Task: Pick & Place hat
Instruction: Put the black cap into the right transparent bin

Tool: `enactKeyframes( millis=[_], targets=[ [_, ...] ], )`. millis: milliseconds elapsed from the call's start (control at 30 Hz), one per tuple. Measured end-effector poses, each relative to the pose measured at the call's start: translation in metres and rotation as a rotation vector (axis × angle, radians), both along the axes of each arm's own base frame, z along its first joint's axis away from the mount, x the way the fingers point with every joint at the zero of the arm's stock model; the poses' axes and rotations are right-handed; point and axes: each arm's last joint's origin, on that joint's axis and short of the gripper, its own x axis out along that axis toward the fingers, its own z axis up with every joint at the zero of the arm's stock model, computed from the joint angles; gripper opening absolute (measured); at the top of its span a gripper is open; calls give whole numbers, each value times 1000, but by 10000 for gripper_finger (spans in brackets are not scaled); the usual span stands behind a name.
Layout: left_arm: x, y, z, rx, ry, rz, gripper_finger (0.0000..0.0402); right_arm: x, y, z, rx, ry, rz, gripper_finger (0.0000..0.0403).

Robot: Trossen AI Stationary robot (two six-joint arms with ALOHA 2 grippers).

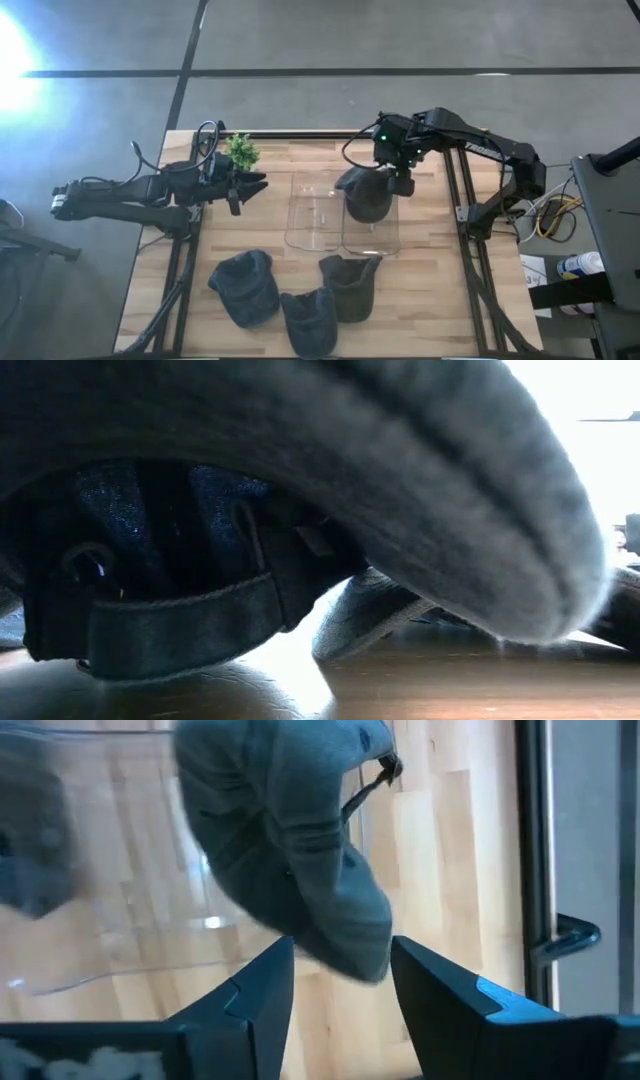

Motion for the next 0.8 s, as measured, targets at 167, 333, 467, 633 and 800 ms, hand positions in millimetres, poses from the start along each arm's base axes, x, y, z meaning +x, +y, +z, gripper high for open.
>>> enactKeyframes(
  millis=[167,333,467,633,800],
  targets=[
    [0,0,0,-2,0,-1,165,-8,25,30,100,-53,-2,166],
    [0,0,0,-2,0,-1,165,-8,65,43,257,-115,63,160],
    [0,0,0,4,2,-4,165,-4,98,41,300,-108,110,150],
    [0,0,0,16,5,-5,165,6,134,30,344,-116,143,142],
    [0,0,0,16,5,-5,165,17,163,16,380,-147,168,137]
  ],
)
